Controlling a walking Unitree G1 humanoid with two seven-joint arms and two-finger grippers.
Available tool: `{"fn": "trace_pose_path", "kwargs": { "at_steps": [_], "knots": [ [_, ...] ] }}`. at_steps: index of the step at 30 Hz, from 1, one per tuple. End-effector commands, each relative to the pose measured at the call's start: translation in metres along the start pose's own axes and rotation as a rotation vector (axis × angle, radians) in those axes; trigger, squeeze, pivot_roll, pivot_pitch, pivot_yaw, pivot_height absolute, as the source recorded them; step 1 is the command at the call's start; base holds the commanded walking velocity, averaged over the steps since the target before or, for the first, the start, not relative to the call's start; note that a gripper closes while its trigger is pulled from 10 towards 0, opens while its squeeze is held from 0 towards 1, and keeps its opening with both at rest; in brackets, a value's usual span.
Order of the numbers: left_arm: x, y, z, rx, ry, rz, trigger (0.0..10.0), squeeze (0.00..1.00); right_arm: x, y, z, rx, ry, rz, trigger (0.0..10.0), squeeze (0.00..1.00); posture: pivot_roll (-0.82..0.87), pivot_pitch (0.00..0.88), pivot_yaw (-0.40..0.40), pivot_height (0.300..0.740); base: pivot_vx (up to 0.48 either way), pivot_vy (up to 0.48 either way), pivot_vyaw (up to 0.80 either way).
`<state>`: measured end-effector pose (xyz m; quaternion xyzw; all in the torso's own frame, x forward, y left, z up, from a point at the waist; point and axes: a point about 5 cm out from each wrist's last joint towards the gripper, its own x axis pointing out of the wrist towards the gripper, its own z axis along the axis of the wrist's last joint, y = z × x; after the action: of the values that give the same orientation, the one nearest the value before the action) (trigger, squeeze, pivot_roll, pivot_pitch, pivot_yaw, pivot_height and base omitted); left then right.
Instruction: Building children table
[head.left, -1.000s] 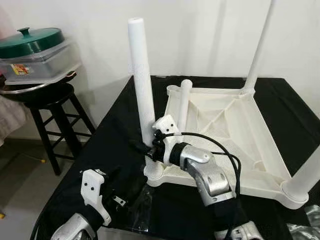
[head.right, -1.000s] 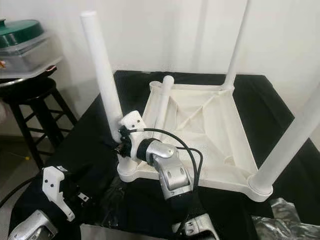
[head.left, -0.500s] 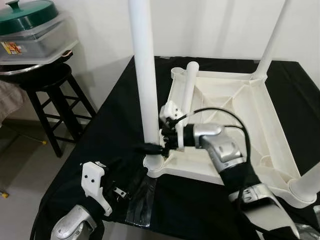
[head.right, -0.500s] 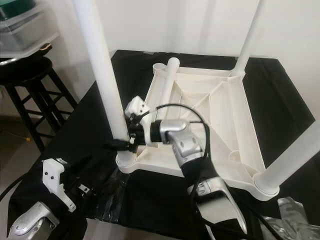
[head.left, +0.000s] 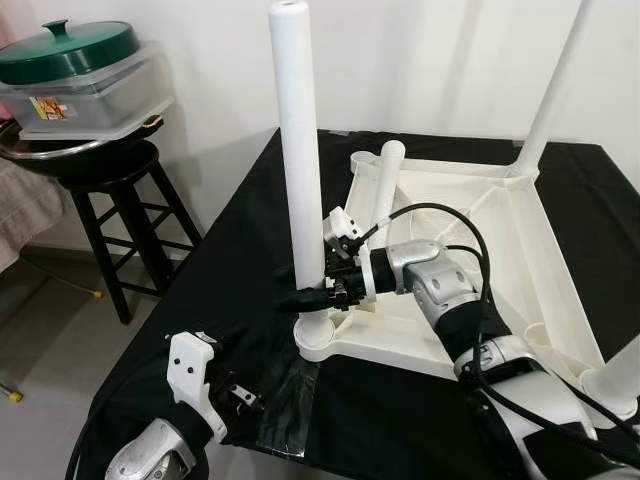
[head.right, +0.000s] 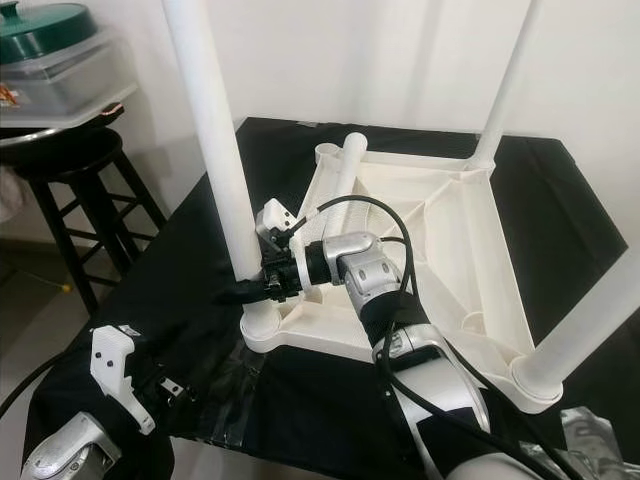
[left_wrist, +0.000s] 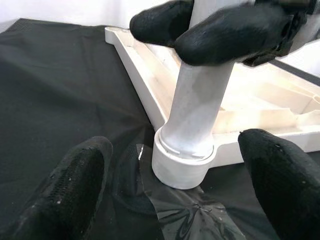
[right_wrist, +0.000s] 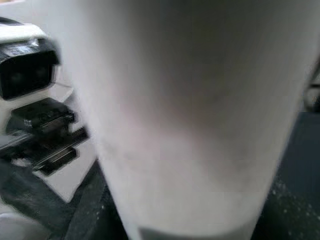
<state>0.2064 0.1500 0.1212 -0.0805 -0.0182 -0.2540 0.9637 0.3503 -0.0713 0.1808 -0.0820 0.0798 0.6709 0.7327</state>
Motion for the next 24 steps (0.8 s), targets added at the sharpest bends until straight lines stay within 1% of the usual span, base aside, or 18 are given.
{"fn": "trace_pose_path", "kwargs": {
  "at_steps": [1,2,3,4,5,6,7,9,10,12,13,14,21,22,24],
  "knots": [
    [-0.002,0.000,-0.002,0.002,0.012,0.005,10.0,0.00,0.000,0.003,-0.022,0.077,0.083,-0.027,0.0,0.00,0.06,0.030,-0.003,0.740,0.000,0.000,0.00],
    [-0.002,0.000,-0.002,0.002,0.012,0.005,10.0,0.00,0.000,0.003,-0.022,0.077,0.083,-0.027,0.0,0.00,0.06,0.030,-0.003,0.740,0.000,0.000,0.00],
    [-0.003,0.000,-0.003,0.002,0.014,0.006,10.0,0.00,0.007,0.008,-0.037,0.104,0.137,-0.186,0.0,0.00,0.06,0.032,-0.012,0.740,0.000,0.000,0.00],
    [-0.003,0.000,-0.003,0.002,0.014,0.006,10.0,0.00,0.007,0.008,-0.037,0.104,0.137,-0.186,0.0,0.00,0.06,0.032,-0.012,0.740,0.000,0.000,0.00],
    [-0.004,0.000,-0.002,0.002,0.012,0.009,10.0,0.00,0.025,0.038,-0.058,0.129,0.168,-0.351,0.0,0.00,0.04,0.050,0.004,0.740,0.000,0.000,0.00],
    [-0.004,0.000,-0.002,0.002,0.012,0.009,10.0,0.00,0.025,0.038,-0.058,0.129,0.168,-0.351,0.0,0.00,0.04,0.050,0.004,0.740,0.000,0.000,0.00],
    [-0.005,0.001,-0.002,0.003,0.012,0.012,10.0,0.00,0.032,0.060,-0.066,0.181,0.161,-0.503,0.0,0.00,0.02,0.045,0.020,0.740,0.000,0.000,0.00],
    [-0.005,0.001,-0.002,0.003,0.012,0.012,10.0,0.00,0.032,0.060,-0.066,0.181,0.161,-0.503,0.0,0.00,0.02,0.045,0.020,0.740,0.000,0.000,0.00],
    [-0.003,0.003,-0.002,-0.006,0.022,-0.008,10.0,0.00,0.022,0.056,-0.066,0.200,0.161,-0.632,0.0,0.00,0.02,0.040,0.014,0.740,0.000,0.000,0.00],
    [-0.003,0.003,-0.002,-0.006,0.022,-0.008,10.0,0.00,0.022,0.056,-0.066,0.200,0.161,-0.632,0.0,0.00,0.02,0.040,0.014,0.740,0.000,0.000,0.00],
    [-0.003,0.003,-0.002,-0.007,0.025,-0.015,10.0,0.00,0.021,0.050,-0.066,0.203,0.166,-0.629,0.0,0.00,0.01,0.040,0.017,0.740,0.000,0.000,0.00],
    [-0.002,0.003,-0.002,-0.009,0.022,-0.011,10.0,0.00,0.020,0.048,-0.067,0.199,0.170,-0.630,0.0,0.00,0.02,0.046,0.017,0.740,0.000,0.000,0.00],
    [-0.002,0.004,-0.001,-0.003,0.017,0.006,10.0,0.00,0.024,0.050,-0.068,0.200,0.174,-0.636,0.0,0.00,0.02,0.044,0.017,0.740,0.000,0.000,0.00],
    [-0.002,0.004,-0.001,-0.003,0.017,0.005,10.0,0.00,0.024,0.048,-0.068,0.198,0.173,-0.646,10.0,0.00,0.01,0.044,0.020,0.740,0.000,0.000,0.00],
    [-0.002,0.004,-0.001,-0.003,0.017,0.005,10.0,0.00,0.024,0.048,-0.068,0.198,0.173,-0.646,10.0,0.00,0.01,0.044,0.020,0.740,0.000,0.000,0.00]
  ]
}}
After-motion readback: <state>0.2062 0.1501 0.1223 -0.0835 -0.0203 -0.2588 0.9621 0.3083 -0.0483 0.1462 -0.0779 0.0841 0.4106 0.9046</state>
